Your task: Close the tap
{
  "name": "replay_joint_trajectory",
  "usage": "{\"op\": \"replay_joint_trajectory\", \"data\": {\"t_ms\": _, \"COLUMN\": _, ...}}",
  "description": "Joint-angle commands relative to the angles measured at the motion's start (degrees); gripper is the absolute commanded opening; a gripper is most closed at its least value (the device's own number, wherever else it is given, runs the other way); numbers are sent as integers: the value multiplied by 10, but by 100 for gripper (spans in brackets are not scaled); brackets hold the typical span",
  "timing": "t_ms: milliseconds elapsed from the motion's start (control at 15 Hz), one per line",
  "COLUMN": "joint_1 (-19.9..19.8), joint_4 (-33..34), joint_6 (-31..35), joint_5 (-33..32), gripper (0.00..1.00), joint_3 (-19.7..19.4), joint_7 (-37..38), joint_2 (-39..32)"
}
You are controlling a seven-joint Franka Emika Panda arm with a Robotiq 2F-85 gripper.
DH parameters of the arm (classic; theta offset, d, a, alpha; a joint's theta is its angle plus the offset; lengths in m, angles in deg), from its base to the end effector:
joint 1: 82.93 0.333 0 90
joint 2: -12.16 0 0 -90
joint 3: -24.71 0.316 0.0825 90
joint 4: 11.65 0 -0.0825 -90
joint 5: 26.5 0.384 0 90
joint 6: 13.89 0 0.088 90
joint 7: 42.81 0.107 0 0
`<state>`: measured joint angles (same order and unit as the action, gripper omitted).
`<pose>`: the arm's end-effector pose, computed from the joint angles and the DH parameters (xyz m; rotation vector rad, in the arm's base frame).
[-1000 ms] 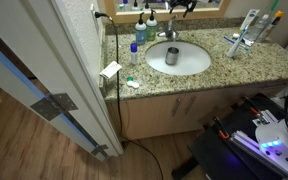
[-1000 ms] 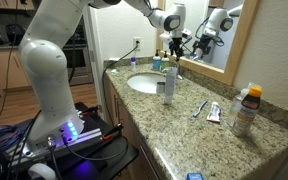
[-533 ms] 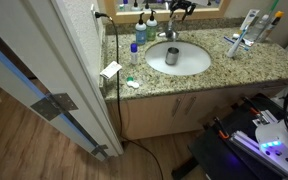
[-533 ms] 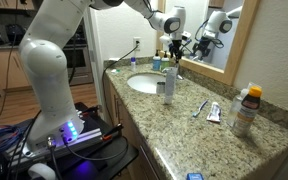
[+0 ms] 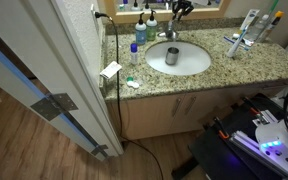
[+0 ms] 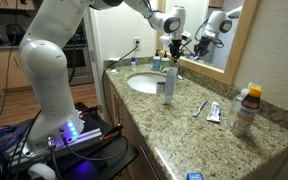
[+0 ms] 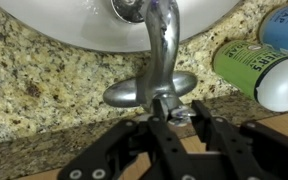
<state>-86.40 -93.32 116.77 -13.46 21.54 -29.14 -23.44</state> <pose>0.7373 -0.0720 0.3565 -2.8702 0.6850 -0.3330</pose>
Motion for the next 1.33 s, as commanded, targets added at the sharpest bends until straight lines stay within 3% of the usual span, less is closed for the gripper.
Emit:
{"op": "replay_joint_trajectory", "data": {"t_ms": 0, "joint_1": 0, "joint_4": -14, "joint_6": -14, "joint_5": -7, "gripper": 4, "joint_3": 1, "joint_7": 5, "joint_2": 19}}
{"op": "replay_joint_trajectory", "data": {"t_ms": 200, "joint_1": -1, "joint_4": -35, "joint_6": -23, "joint_5": -8, "gripper": 7, "joint_3": 5, "joint_7": -9, "joint_2": 42}}
{"op": "replay_joint_trajectory", "data": {"t_ms": 667, "joint_1": -6, "joint_4": -44, "joint_6": -121, "joint_5": -3, "gripper": 7, "joint_3": 28, "joint_7": -64, "joint_2": 37}}
{"op": "replay_joint_trajectory", "data": {"t_ms": 1267, "joint_1": 16, "joint_4": -13, "joint_6": -146, "joint_5": -51, "gripper": 7, "joint_3": 4, "joint_7": -6, "joint_2": -7}}
